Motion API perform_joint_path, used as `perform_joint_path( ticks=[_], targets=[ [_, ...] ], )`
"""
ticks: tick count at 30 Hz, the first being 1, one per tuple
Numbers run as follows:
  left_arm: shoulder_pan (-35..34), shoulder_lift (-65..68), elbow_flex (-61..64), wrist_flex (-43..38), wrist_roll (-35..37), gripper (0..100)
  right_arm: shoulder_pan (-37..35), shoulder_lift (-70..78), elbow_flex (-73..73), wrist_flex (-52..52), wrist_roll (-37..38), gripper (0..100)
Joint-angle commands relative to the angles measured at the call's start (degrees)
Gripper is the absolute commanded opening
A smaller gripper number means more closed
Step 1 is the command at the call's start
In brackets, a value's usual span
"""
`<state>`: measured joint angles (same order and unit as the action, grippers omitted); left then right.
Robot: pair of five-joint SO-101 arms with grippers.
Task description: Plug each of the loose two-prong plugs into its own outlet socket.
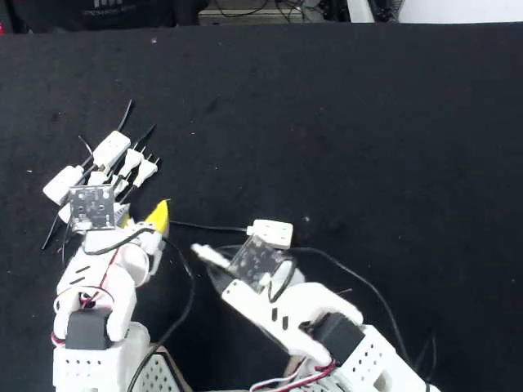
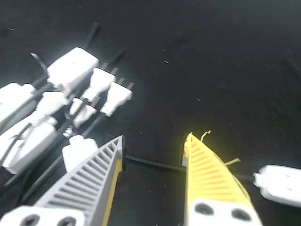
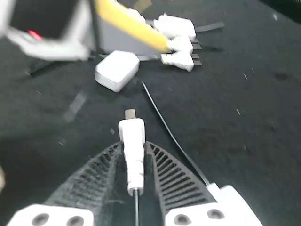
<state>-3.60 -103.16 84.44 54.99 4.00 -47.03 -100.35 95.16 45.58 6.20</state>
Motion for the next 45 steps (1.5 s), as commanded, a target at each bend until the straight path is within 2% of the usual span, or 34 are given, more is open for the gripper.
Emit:
perform_joint_path(
  ticks=[1, 3, 8, 11, 16, 23, 31, 36, 45],
  targets=[
    [-3.56, -0.44, -3.12, -1.05, 0.88, 22, 9.93, -0.84, -9.98, 7.12, 0.53, 1.1],
    [-4.18, -0.44, -1.63, -0.97, 0.88, 22, 13.71, 0.31, -14.11, 10.73, 1.05, 1.1],
    [-4.35, -0.44, 4.53, -5.45, 0.62, 21, 19.25, 11.56, -23.78, 12.66, 9.32, 1.1],
    [-4.35, -0.44, 7.34, -8.53, 0.44, 21, 20.92, 22.02, -29.41, 11.87, 9.41, 1.1],
    [-4.35, -0.44, 8.75, -9.05, 0.44, 21, 20.92, 38.9, -39.6, 15.03, 9.32, 1.1],
    [-4.35, -0.44, 8.75, -8.79, 0.44, 21, 20.92, 54.73, -51.74, 20.48, -2.11, 1.1],
    [-4.44, -0.44, 8.57, -8.79, 0.44, 21, 20.92, 72.66, -69.05, 33.23, -2.9, 1.1],
    [-4.35, -0.44, 8.57, -8.79, 0.44, 21, 20.92, 84.09, -81.89, 44.31, -8.26, 1.1],
    [-4.26, -0.44, 8.4, -8.79, 0.44, 21, 25.67, 98.68, -95.25, 54.51, -8.79, 1.1]
  ],
)
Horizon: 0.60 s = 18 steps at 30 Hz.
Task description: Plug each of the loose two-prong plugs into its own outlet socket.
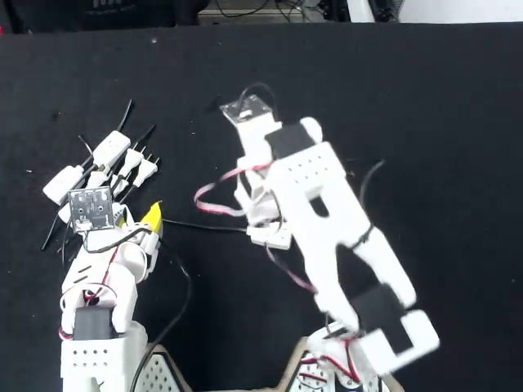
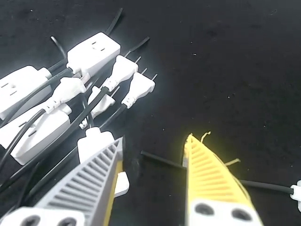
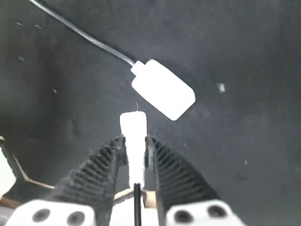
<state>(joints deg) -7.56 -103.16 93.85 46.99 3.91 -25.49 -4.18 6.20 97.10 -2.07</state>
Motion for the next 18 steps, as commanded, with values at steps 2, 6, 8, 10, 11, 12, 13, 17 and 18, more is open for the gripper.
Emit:
perform_joint_path(
  ticks=[2, 6, 8, 10, 11, 12, 13, 17, 18],
  targets=[
    [-0.22, -0.44, -1.01, -0.79, 0.53, 21, 6.77, 3.82, -6.37, 2.46, -0.53, 1.1],
    [-0.4, -0.44, -1.19, -0.79, 0.53, 21, 11.25, 4.97, -5.49, -1.32, -0.09, 1.1],
    [-0.4, -0.44, -1.19, -0.79, 0.53, 21, 13.19, 5.41, -5.23, -2.73, 0.0, 1.1],
    [-0.04, -0.44, -1.19, -0.79, 0.53, 21, 13.8, 5.49, -5.14, -2.73, -0.35, 1.1],
    [0.04, -0.44, -1.19, -0.79, 0.53, 21, 13.8, 5.49, -5.14, -2.11, -0.53, 1.1],
    [0.04, -0.44, -1.19, -0.79, 0.62, 21, 13.71, 5.58, -5.14, -0.97, -0.7, 1.1],
    [0.04, -0.44, -1.19, -0.88, 0.62, 21, 13.54, 5.58, -5.14, 0.26, -1.67, 1.1],
    [0.04, -0.44, -1.19, -1.05, 0.7, 21, 11.6, 5.67, -5.14, 3.6, -9.93, 1.2],
    [0.04, -0.44, -1.19, -1.05, 0.79, 21, 10.9, 5.67, -4.97, 3.78, -12.31, 1.2]
  ],
)
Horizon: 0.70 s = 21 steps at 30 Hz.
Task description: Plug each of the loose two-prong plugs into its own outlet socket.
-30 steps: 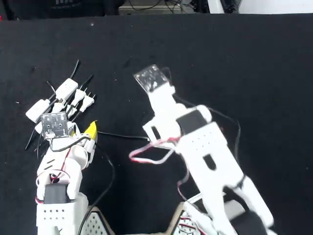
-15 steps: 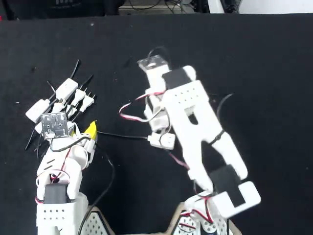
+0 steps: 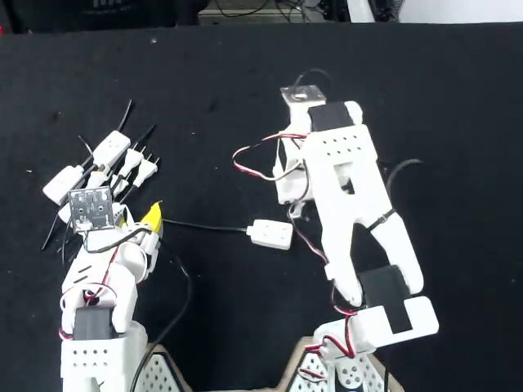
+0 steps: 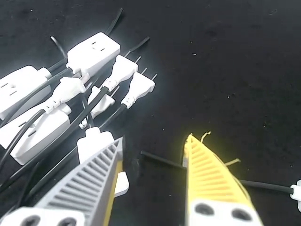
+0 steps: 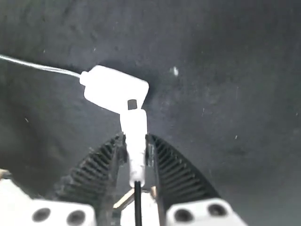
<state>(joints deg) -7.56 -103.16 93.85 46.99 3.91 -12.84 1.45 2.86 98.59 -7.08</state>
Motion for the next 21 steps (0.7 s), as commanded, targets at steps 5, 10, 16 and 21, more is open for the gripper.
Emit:
perform_joint_path(
  ticks=[5, 10, 16, 21],
  targets=[
    [0.13, -0.44, -1.19, -1.14, 0.79, 21, -4.57, 0.04, 3.21, -0.88, -15.74, 1.2],
    [0.13, -0.44, -1.19, -1.05, 0.7, 21, -4.75, 2.77, 5.58, -5.01, -19.69, 1.2],
    [0.13, -0.44, -1.19, -1.05, 0.7, 21, -4.92, 9.98, 4.53, -3.16, -20.31, 1.2],
    [0.13, -0.44, -1.19, -1.14, 0.7, 21, -4.57, 13.32, -1.45, 2.46, -19.87, 1.1]
  ],
)
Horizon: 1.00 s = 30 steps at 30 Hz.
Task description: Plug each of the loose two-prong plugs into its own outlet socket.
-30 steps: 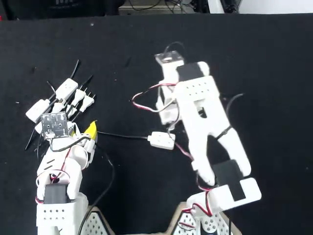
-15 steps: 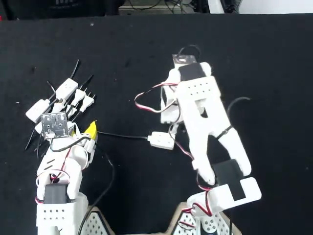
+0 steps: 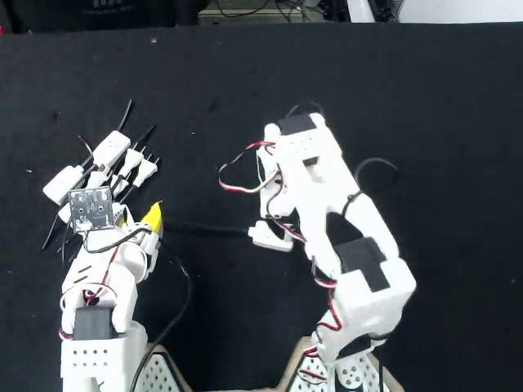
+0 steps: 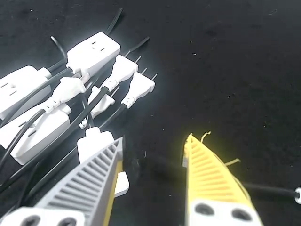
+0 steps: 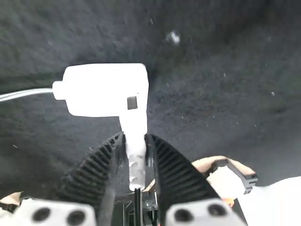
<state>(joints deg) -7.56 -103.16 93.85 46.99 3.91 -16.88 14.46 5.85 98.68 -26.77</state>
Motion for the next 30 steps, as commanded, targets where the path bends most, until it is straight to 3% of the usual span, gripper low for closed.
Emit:
perform_joint_path(
  ticks=[1, 18, 30],
  targets=[
    [0.13, -0.44, -1.1, -1.14, 0.62, 21, -0.62, 0.57, -4.53, 2.11, -0.18, 1.1],
    [0.13, -0.44, -1.01, -1.14, 0.53, 21, -0.88, 7.25, -10.42, 1.41, 0.0, 1.1],
    [0.13, -0.44, -1.01, -1.14, 0.53, 21, -0.79, 7.08, -12.53, 2.46, 4.31, 1.0]
  ],
)
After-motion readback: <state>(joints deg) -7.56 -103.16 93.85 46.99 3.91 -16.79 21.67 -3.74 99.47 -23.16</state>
